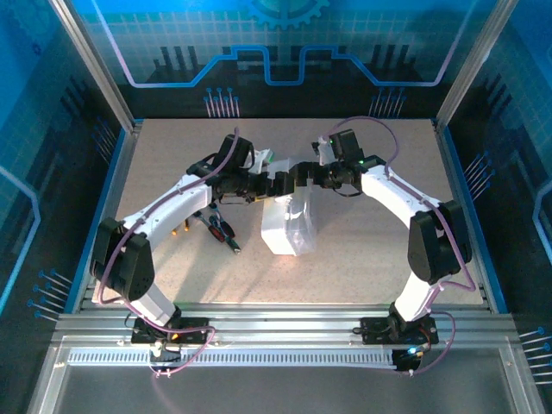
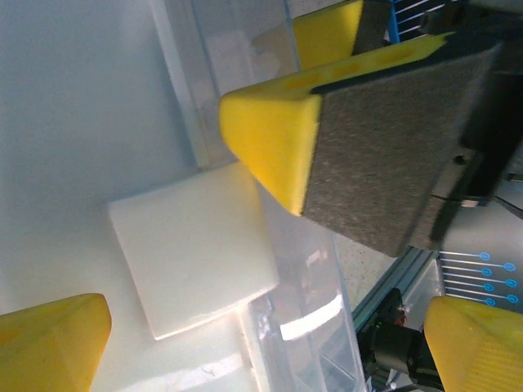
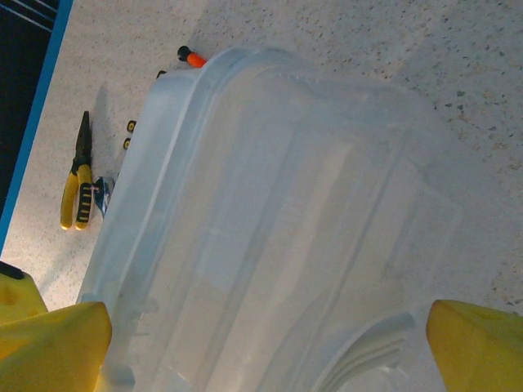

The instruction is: Pack the tool kit

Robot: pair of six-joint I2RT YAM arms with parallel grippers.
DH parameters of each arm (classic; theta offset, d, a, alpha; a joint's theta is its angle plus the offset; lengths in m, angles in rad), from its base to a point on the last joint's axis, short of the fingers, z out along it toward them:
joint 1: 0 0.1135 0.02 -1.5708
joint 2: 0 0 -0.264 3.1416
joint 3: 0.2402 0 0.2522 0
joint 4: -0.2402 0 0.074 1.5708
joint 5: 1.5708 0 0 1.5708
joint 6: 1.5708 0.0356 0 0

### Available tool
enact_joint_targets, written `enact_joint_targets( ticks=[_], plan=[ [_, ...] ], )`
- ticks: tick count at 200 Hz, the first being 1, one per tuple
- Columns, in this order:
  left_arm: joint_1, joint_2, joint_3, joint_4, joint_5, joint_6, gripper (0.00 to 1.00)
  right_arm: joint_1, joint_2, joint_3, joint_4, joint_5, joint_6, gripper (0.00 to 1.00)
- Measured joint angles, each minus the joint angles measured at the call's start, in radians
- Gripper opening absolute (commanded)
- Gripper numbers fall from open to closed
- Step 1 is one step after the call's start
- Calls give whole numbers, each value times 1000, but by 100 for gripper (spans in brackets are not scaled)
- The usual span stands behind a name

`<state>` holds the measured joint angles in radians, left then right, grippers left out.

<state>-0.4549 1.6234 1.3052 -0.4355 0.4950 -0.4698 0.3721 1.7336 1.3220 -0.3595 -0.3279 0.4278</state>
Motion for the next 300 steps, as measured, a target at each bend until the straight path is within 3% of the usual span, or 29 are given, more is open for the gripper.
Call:
enact_joint_targets(
  ticks=[52, 119, 143, 226, 300],
  plan=[
    [-6, 35, 27, 0, -5, 0, 99, -19, -21, -1, 32, 19, 22, 99],
    [-21, 77, 67, 11, -7, -4, 99, -24, -21, -17, 58, 31, 50, 70],
    [-24, 87, 80, 11, -7, -8, 99, -26, -18, -23, 70, 42, 56, 65],
    [-41, 138, 134, 18, 28, -54, 99, -24, -13, -40, 123, 82, 72, 61],
    [-47, 153, 93, 141, 145, -126, 99, -12, -11, -60, 174, 105, 91, 59]
  ],
)
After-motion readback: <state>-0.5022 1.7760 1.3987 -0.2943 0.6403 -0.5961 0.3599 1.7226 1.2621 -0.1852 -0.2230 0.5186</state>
